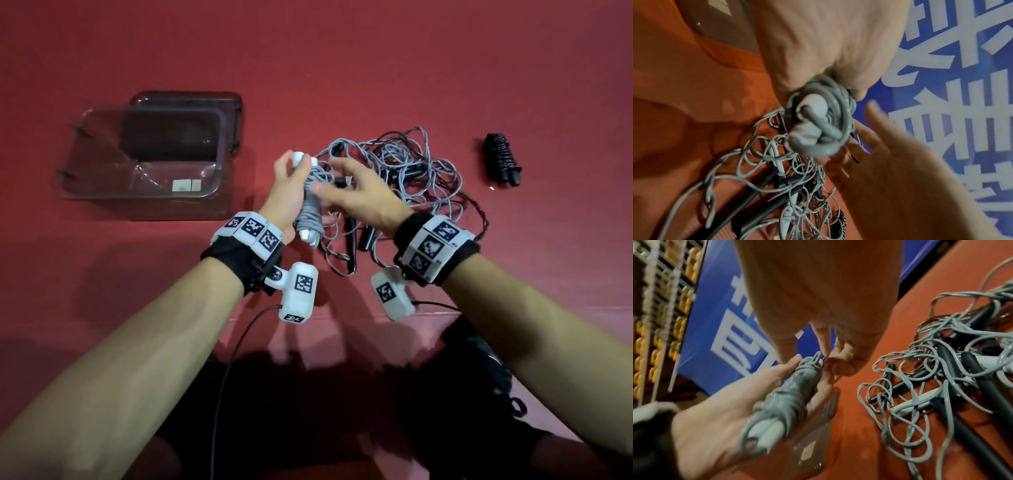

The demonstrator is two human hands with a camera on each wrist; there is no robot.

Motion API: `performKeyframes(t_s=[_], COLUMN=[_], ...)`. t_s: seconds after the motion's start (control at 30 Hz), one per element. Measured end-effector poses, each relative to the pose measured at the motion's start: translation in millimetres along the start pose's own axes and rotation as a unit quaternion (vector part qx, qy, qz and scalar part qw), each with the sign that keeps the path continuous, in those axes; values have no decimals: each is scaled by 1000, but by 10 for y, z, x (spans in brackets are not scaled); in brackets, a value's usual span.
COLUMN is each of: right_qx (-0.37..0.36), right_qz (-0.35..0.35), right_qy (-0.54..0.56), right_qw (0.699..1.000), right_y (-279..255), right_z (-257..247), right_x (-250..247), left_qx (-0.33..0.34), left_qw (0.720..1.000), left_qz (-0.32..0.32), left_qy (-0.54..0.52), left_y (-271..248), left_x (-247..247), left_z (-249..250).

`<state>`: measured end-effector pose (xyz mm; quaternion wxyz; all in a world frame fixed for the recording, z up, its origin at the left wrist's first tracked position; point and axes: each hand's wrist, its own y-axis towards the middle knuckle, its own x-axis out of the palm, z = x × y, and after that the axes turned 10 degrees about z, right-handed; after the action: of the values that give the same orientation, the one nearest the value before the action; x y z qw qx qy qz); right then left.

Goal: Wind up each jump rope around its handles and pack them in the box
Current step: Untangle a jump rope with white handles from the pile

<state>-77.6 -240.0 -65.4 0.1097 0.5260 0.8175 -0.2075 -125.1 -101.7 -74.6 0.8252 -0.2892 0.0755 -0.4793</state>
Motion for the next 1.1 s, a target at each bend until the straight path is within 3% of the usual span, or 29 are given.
performKeyframes(t_s=[0.07,0.17,0.33,0.5,0.77,0.93,1.03,1.1], right_qx=[-35,-124,-189,-294,-252,-235,-249,-271], right_qz=[-65,-133,-91,-51,-63,-63,-74,-77], right_qy=[-14,-117,-140,-173,-165,-152,-187,-210], right_qw=[997,976,968,939,951,958,947,936], right_y=[-37,-8,42,30,39,0,28,88], right_z=[-2,7,44,72,132,142,150,147], right_x=[7,-35,-49,-79,-105,-85,-124,-208], left_qx=[25,-1,-2,4,30,12,5,-41], left_qw=[999,997,995,997,998,998,995,989], left_qz=[34,48,47,39,43,52,81,73], left_qy=[4,-64,-93,-68,-35,-39,-66,-119], left_y=[50,58,51,61,93,116,215,261], left_x=[-43,-61,-7,7,59,84,100,166], left_z=[-9,44,159,220,153,115,97,153])
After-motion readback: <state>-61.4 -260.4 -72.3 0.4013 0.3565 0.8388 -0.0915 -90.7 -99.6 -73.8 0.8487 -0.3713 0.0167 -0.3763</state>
